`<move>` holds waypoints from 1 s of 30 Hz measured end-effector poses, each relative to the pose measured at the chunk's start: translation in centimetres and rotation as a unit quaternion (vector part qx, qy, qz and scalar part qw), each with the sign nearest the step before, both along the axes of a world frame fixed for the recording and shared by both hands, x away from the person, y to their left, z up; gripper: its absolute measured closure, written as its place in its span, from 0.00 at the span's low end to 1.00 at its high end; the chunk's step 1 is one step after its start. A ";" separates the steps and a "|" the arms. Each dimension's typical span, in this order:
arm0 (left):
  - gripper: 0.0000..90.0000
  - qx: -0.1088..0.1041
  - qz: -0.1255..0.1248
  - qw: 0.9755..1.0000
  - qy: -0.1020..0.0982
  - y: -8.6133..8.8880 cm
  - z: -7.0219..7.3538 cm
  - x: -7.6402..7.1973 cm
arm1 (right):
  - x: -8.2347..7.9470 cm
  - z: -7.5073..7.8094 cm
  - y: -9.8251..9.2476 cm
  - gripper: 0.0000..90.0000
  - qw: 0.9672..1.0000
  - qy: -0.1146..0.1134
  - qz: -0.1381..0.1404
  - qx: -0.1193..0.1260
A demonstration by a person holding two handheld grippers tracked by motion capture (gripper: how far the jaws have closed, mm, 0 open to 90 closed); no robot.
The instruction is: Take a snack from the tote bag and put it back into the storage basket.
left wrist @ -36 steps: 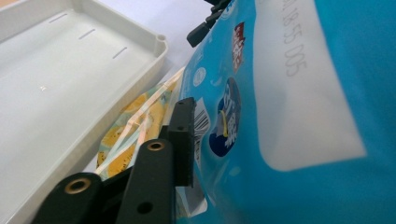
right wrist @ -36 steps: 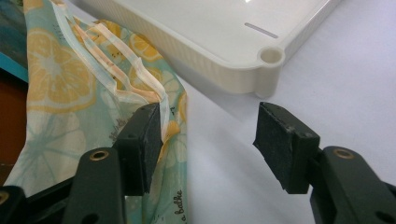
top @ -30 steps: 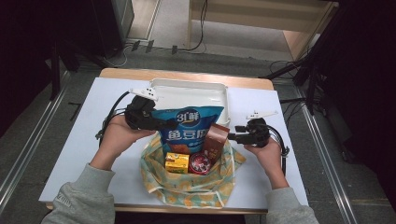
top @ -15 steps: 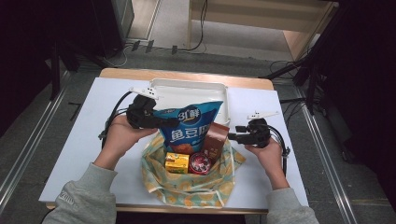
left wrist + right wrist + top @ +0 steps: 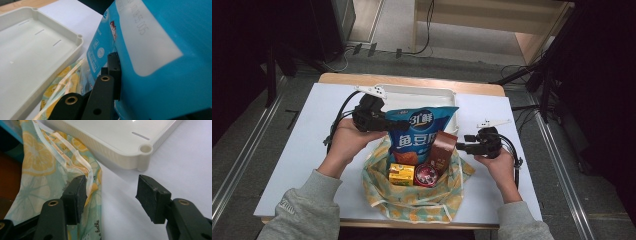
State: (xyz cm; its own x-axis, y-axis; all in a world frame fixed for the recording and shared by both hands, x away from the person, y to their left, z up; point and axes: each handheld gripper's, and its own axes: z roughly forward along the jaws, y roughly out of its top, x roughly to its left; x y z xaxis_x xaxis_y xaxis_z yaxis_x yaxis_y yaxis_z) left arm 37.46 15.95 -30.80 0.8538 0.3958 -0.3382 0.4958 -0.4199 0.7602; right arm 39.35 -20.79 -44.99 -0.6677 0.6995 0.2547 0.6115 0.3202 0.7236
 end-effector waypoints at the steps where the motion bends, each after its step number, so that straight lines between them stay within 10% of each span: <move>1: 1.00 0.004 0.000 1.000 -0.003 -0.1 0.2 0.0 | 0.0 0.0 0.0 0.47 1.000 0.002 0.000 0.000; 30: 1.00 -0.008 -0.006 0.999 -0.044 0.2 6.6 0.4 | -0.1 0.0 0.2 0.47 1.000 0.005 0.004 -0.001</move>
State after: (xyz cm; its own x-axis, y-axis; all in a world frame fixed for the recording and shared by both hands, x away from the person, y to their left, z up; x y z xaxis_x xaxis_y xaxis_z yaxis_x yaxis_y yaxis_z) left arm 37.81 16.12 -24.23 0.8850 0.3810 -0.2677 0.4217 -0.4119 0.8078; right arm 39.23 -20.55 -45.02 -0.6709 0.6944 0.2602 0.6161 0.3267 0.7167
